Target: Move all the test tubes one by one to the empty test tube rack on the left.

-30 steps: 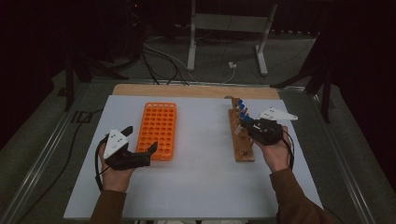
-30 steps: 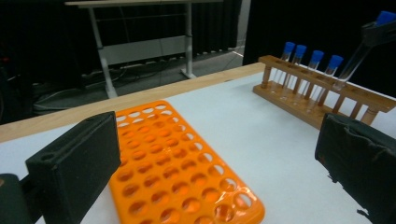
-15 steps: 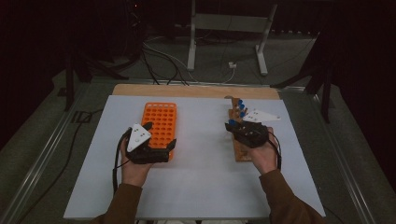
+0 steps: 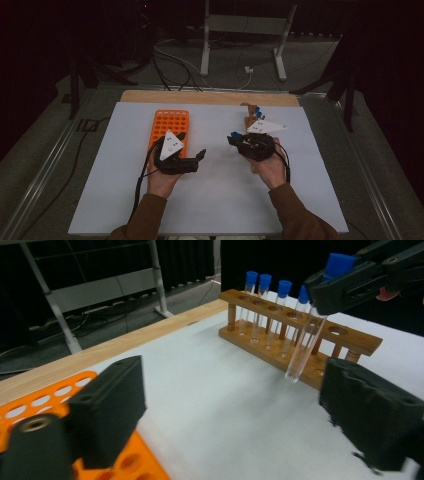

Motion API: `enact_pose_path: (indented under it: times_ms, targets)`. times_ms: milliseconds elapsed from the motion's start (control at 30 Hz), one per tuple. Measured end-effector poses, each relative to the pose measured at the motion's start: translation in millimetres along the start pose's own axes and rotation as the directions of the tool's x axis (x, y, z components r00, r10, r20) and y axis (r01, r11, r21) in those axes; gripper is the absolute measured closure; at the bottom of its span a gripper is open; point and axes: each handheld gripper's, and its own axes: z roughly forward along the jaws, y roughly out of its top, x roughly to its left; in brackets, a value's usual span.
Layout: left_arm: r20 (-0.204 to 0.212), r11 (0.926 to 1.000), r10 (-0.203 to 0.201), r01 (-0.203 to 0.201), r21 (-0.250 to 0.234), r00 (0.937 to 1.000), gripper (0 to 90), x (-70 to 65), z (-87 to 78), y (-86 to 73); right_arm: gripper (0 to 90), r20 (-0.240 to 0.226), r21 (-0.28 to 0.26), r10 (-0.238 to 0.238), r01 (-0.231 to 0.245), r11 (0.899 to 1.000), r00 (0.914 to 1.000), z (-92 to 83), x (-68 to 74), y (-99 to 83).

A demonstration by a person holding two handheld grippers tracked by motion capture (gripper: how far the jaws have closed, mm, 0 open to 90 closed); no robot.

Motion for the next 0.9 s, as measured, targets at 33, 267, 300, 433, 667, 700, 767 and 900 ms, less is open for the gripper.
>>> enact_pose_path:
  times_ms: [33, 267, 300, 433, 667, 700, 767, 900]
  targets:
    - [0.007, 1.0000, 0.004, -0.004, 0.003, 1.0000, 16.9, -2.3, 2.8, 0.4, 77.1, 0.000, 0.000, 0.000, 0.000, 1.000, 1.0000, 0.0, 0.0, 0.0]
    - [0.046, 0.9998, 0.011, -0.012, 0.017, 0.9989, 29.4, -17.6, 21.8, 3.4, 77.1, -0.051, 0.001, -0.005, 0.005, 1.000, 0.9987, 10.0, 14.2, 3.7]
    - [0.056, 0.9998, 0.010, -0.010, 0.017, 0.9984, 32.7, -19.4, 23.9, 3.4, 77.1, -0.054, 0.001, -0.004, 0.005, 1.000, 0.9985, 10.7, 15.6, 4.2]
    - [0.092, 0.9996, 0.011, -0.013, 0.023, 0.9957, 42.5, -26.2, 31.7, 3.0, 77.1, -0.064, -0.002, -0.005, 0.005, 1.000, 0.9979, 11.8, 18.3, 5.4]
    - [0.110, 0.9995, 0.007, -0.010, 0.028, 0.9940, 59.1, -32.1, 42.4, 1.8, 77.1, -0.091, -0.006, 0.009, -0.009, 1.000, 0.9958, 13.2, 20.4, 5.4]
    - [0.115, 0.9997, 0.006, -0.009, 0.025, 0.9933, 61.2, -32.5, 43.2, 1.8, 77.1, -0.096, -0.006, 0.012, -0.012, 1.000, 0.9953, 13.3, 20.3, 5.3]
    - [0.122, 0.9998, 0.009, -0.011, 0.017, 0.9925, 66.7, -33.9, 44.2, 2.2, 77.1, -0.099, -0.001, 0.011, -0.011, 1.000, 0.9950, 14.0, 20.3, 4.9]
    - [0.126, 0.9997, 0.019, -0.021, 0.012, 0.9918, 74.7, -35.6, 45.6, 2.6, 77.1, -0.104, -0.001, 0.017, -0.018, 1.000, 0.9944, 14.3, 19.6, 4.5]
